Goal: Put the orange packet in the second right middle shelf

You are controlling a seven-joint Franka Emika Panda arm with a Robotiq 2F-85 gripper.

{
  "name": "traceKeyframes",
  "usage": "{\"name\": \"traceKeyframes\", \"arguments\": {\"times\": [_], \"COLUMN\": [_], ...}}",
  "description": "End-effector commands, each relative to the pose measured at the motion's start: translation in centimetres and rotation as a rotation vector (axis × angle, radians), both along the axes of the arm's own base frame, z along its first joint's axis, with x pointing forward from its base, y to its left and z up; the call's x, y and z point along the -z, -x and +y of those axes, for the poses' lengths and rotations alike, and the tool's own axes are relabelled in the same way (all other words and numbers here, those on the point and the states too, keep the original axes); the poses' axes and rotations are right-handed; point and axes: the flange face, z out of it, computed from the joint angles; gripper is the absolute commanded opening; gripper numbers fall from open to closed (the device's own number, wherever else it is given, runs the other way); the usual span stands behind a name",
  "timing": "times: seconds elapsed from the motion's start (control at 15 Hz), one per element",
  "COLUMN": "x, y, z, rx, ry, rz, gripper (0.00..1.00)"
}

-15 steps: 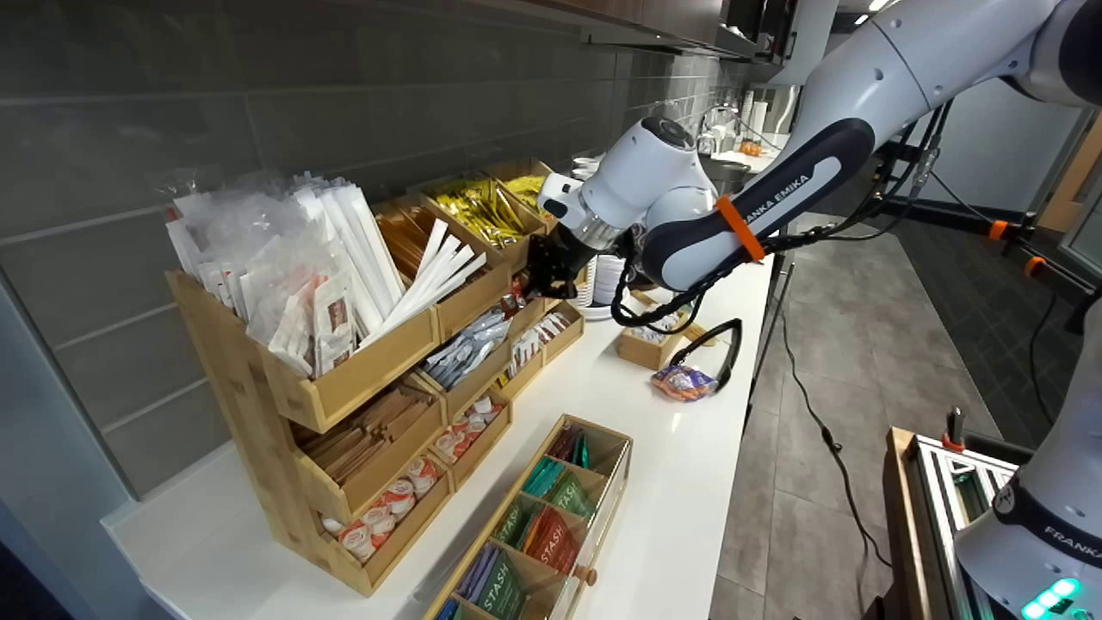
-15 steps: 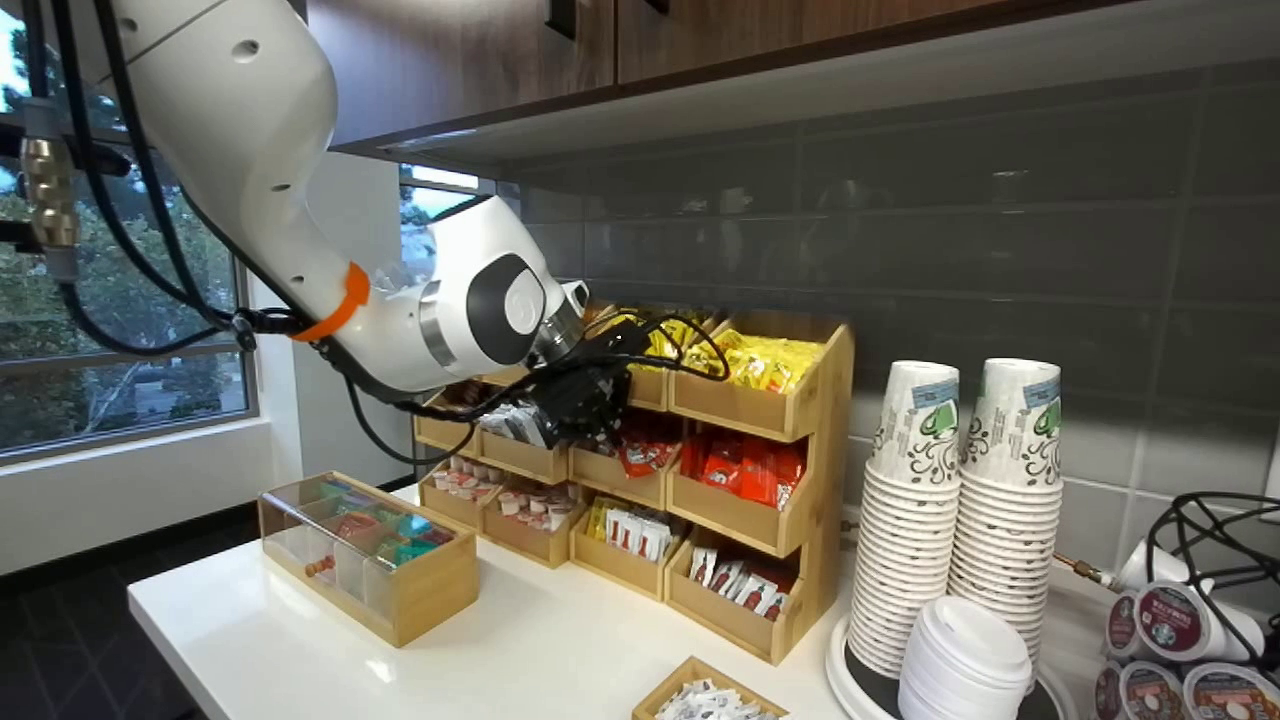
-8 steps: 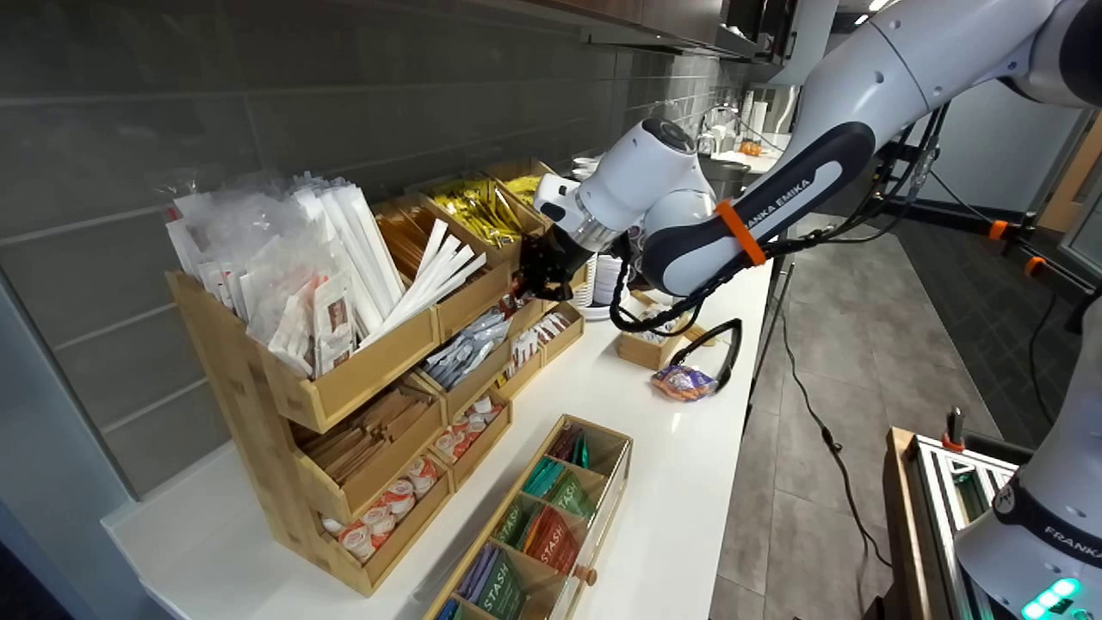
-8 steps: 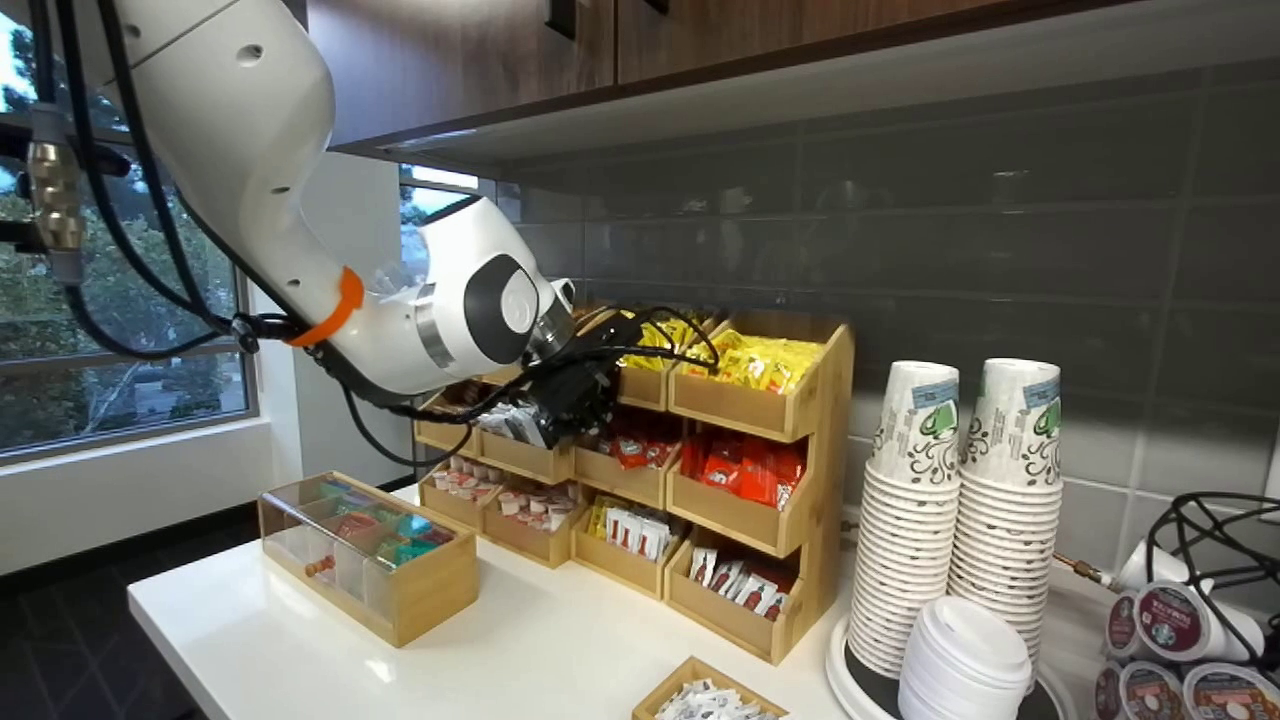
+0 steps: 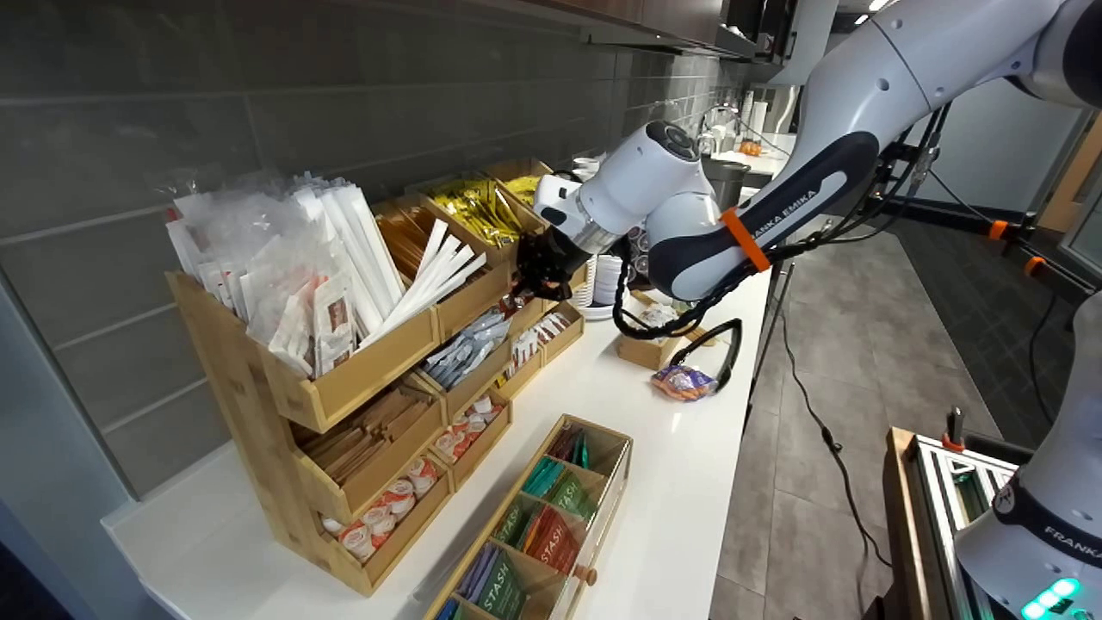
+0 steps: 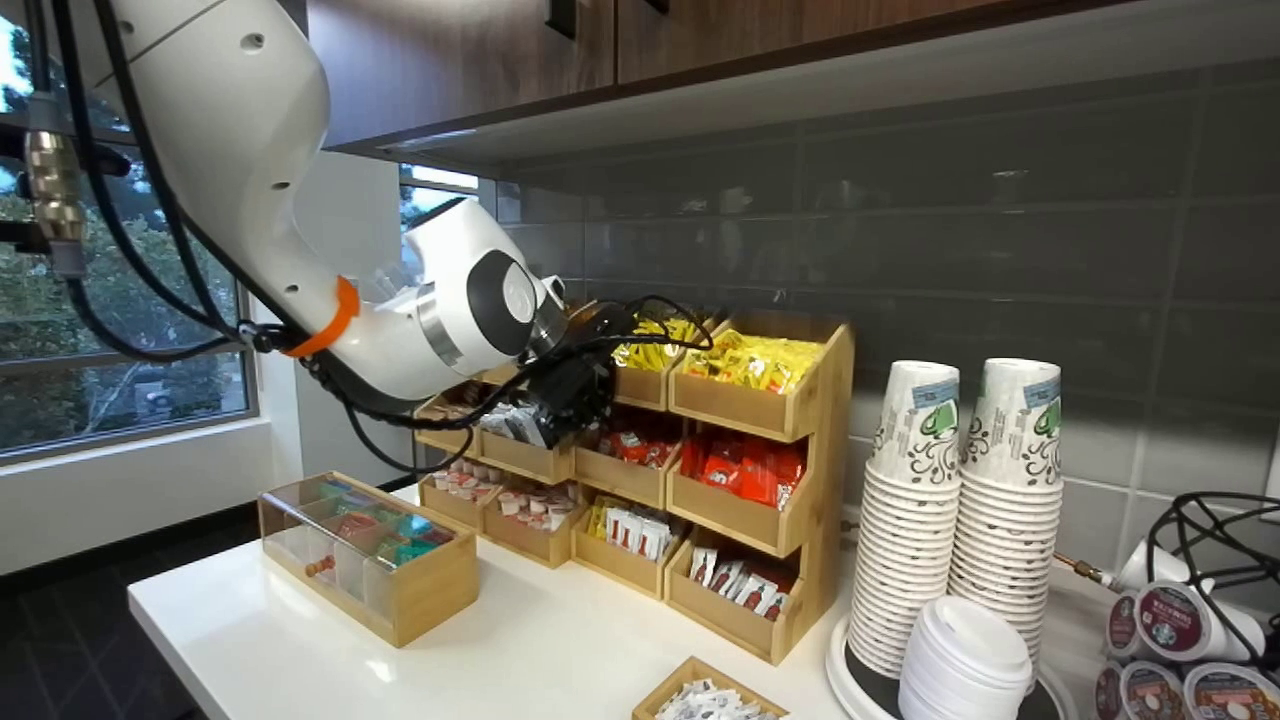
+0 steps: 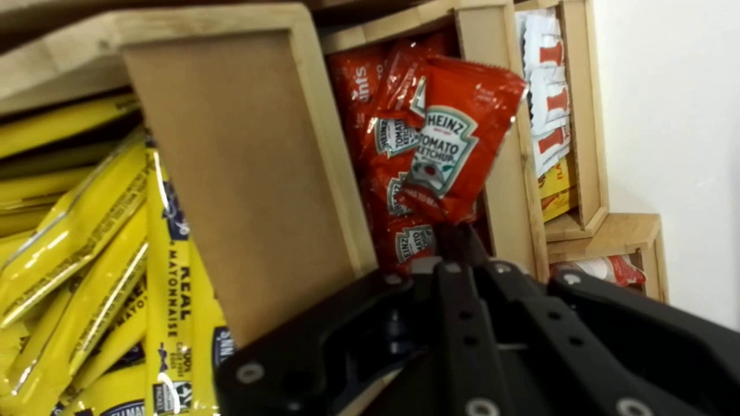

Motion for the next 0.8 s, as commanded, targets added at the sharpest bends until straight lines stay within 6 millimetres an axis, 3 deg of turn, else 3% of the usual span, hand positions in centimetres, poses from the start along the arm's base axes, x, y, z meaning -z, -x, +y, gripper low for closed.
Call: {"name": "traceKeyframes", "arguments": {"times": [0.0, 0.73], "x": [-0.2, 2.8], "y": [-0.3, 0.8], "z": [-0.1, 0.4], "rx": [-0.043, -0.196], "ry": [0.006, -0.133], "rz": [-0.064, -0.188], "gripper": [0.0, 0.0]}}
